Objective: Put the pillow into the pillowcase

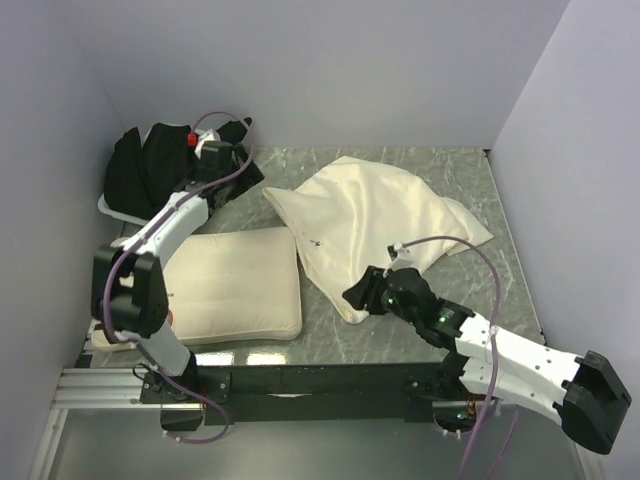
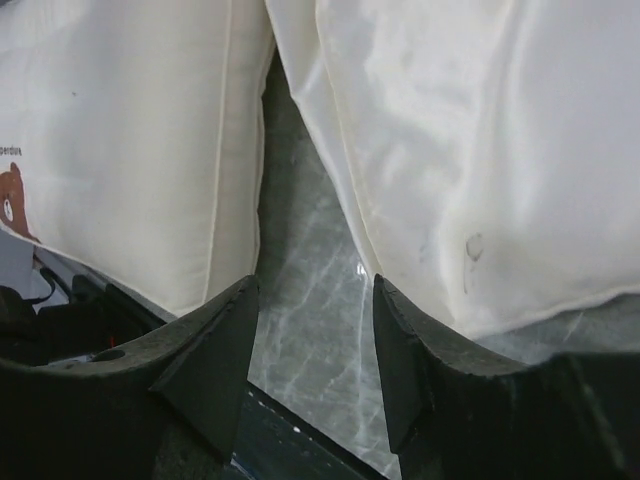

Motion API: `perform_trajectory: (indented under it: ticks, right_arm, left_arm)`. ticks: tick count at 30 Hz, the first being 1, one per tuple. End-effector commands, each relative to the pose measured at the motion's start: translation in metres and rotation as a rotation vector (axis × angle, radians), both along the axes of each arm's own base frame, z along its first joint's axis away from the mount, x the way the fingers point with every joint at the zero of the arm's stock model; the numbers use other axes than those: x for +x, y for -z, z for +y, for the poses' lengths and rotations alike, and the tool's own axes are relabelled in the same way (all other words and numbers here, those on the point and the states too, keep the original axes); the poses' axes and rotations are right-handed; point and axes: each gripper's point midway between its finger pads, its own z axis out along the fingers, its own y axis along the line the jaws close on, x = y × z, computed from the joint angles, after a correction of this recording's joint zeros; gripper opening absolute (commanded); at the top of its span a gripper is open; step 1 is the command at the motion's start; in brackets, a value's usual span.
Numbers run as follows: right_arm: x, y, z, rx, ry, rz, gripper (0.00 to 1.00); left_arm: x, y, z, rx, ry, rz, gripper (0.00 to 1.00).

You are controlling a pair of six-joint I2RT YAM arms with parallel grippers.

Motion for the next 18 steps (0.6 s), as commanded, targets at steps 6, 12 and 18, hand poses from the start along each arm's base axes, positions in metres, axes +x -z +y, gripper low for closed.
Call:
perform_trajectory:
  ticks: [6,12,18]
  right_arm:
    - [0.036,-0.018,0.024,-0.164,-0.054,-0.066,0.57]
    - [0.064,-0.017,0.039,-0.257,-0.046,-0.058,0.57]
    - [0.08,-0.012,0.031,-0.233,-0.022,-0.033,0.57]
  left_arm:
    - [-0.059,0.002,0.02,0.181,-0.058,0.003,0.99]
    - [-0.119,0.031,-0.032,0.388,0.052,0.062,0.99]
    - [-0.165,0.056,-0.069,0.513,0.17,0.095,0.99]
